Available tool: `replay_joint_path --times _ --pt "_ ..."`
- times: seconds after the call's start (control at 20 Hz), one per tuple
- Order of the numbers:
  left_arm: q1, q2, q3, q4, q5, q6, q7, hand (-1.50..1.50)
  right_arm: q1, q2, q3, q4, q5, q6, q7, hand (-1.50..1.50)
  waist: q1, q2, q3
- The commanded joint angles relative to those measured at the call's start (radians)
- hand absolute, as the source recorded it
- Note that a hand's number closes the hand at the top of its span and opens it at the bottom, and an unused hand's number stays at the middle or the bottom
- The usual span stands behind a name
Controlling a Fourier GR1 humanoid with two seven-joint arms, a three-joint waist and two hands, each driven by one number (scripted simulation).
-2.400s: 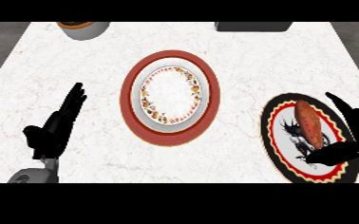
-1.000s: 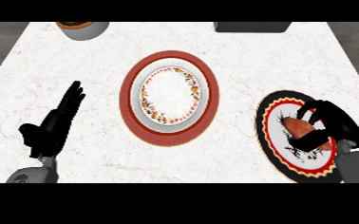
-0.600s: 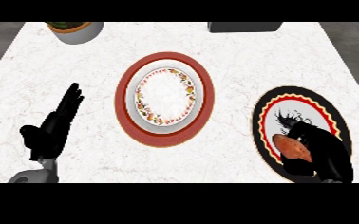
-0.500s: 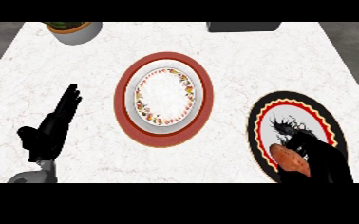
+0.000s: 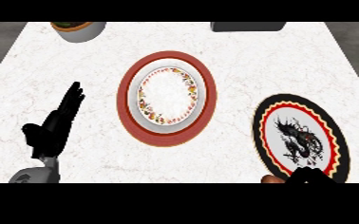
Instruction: Pick the sweet potato from the plate and place it in the plate
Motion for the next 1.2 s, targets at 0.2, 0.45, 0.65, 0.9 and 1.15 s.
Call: replay_joint_path --times 0.2,0.45,0.65,0.9,1.15 --pt "-0.012 -0.01 -0.002 0.025 -0.005 -0.019 -0.032 0.0 -0.115 0.091 0.149 -0.221 0.31 0.116 0.095 1.5 0.016 0.006 0.0" --pt "0.023 -0.003 0.008 -0.033 0.003 -0.031 -0.001 0.0 -0.247 0.225 0.328 -0.209 0.434 0.28 0.159 1.5 0.022 0.004 0.001" --pt "-0.052 -0.012 0.005 0.021 -0.025 -0.015 -0.002 0.0 -0.525 0.332 0.254 -0.104 0.346 0.45 0.242 1.5 0.029 0.008 0.001" --pt "-0.004 -0.01 0.006 -0.011 -0.021 -0.035 0.014 0.0 -0.71 0.336 0.169 0.081 0.171 0.414 0.316 1.5 0.032 0.008 0.002" --pt "0.021 -0.032 -0.012 -0.081 -0.025 -0.021 0.043 0.0 -0.932 0.337 0.124 0.345 0.011 0.253 0.398 1.5 0.045 0.007 0.002"
